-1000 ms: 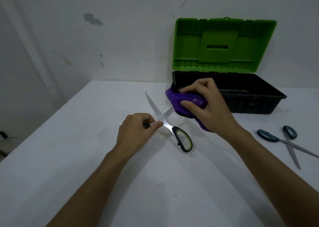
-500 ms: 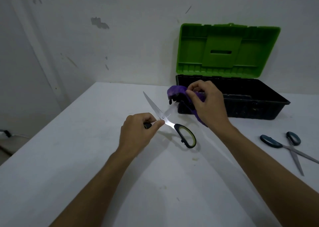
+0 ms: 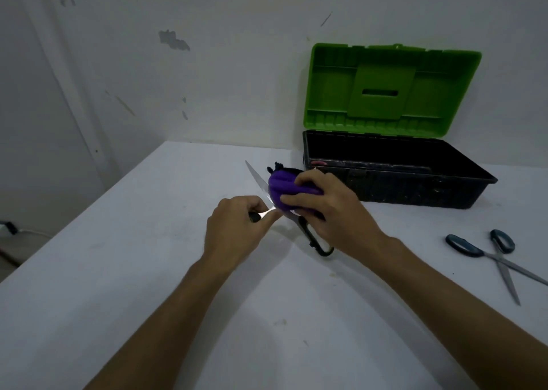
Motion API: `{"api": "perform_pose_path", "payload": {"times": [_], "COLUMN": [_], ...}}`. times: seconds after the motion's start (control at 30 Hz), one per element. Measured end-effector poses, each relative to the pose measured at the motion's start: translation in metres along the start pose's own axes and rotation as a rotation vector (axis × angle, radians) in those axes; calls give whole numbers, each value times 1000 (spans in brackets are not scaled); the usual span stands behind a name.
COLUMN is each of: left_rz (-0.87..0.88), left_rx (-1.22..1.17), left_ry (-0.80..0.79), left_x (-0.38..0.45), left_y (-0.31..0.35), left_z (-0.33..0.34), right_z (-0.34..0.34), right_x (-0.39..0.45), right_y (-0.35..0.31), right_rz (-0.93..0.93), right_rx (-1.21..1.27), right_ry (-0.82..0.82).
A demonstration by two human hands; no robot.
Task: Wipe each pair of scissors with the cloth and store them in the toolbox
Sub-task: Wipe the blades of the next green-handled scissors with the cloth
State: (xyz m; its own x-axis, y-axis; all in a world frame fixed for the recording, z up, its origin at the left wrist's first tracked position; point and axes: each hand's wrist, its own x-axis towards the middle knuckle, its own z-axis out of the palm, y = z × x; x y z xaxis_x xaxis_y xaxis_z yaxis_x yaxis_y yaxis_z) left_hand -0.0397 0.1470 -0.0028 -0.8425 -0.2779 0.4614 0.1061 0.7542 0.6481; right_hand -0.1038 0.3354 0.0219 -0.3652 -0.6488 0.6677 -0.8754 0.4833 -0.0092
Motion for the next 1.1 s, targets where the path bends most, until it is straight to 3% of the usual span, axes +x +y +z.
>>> {"api": "perform_pose_path", "payload": {"times": [0.1,0.27,0.5,0.73,0.97,1.1], "left_rz": [53,-8,15,-94,-237,-301], "left_rx": [-16,-20,-6,-24,-227,-277], "left_ry": [32,1,-17,-6,-89,-133], "left_x": [1,1,0,-1,-6,-8], "left_y": [1,-1,0,5,12,15], "left_z": [-3,-3,-1,-4,1,0], "right_z": [-1,-20,-10,-19,-12,-16], "right_x": [0,9,-3,3,-14,-14], "right_y": [12,33,10,37,25,21], "right_rz": [-30,133,-37,175,176,314], "right_rx": [-80,-189,-103,-158,-88,-3], "right_ry": [51,129,-16,199,220,406]}}
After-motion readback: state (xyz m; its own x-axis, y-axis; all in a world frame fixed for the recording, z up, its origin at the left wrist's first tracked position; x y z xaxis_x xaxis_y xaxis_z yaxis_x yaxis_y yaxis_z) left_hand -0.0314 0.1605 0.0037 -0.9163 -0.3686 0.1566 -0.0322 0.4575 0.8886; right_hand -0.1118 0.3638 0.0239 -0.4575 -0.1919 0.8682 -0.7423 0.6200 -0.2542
